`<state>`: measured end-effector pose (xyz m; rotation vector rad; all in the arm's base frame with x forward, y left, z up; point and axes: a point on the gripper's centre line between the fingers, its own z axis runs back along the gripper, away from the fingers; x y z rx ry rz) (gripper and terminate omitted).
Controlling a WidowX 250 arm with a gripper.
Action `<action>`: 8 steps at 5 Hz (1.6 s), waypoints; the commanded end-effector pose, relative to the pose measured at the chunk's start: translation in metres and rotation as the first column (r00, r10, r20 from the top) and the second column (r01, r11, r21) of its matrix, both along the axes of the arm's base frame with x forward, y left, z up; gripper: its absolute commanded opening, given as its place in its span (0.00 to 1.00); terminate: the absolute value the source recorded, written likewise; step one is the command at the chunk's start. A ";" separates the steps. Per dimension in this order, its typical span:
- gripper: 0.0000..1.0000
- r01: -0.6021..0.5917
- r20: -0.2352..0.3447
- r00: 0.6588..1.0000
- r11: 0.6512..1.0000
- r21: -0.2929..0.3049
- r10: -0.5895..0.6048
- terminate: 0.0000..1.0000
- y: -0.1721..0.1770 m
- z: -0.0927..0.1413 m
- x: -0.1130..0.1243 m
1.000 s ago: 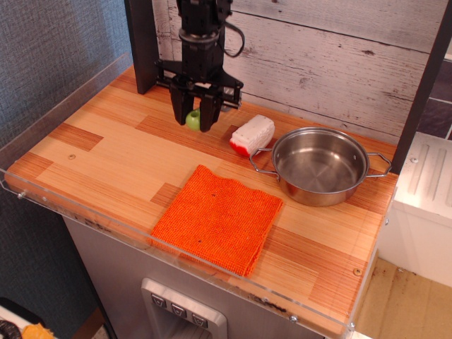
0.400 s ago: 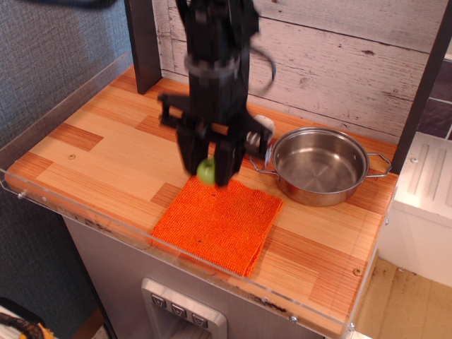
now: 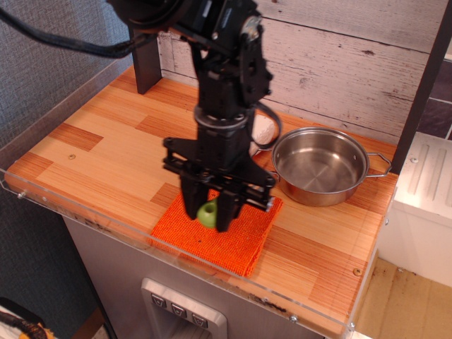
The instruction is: Place the spatula on top of the orange cloth
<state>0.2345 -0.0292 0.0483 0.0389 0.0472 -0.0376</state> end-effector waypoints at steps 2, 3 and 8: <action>1.00 -0.039 0.002 0.999 0.999 0.016 0.039 0.00 0.013 0.010 -0.006; 1.00 -0.020 0.015 1.000 1.000 0.015 0.020 0.00 0.010 0.015 -0.003; 1.00 -0.048 0.135 0.990 0.998 0.035 0.043 0.00 0.063 0.076 0.063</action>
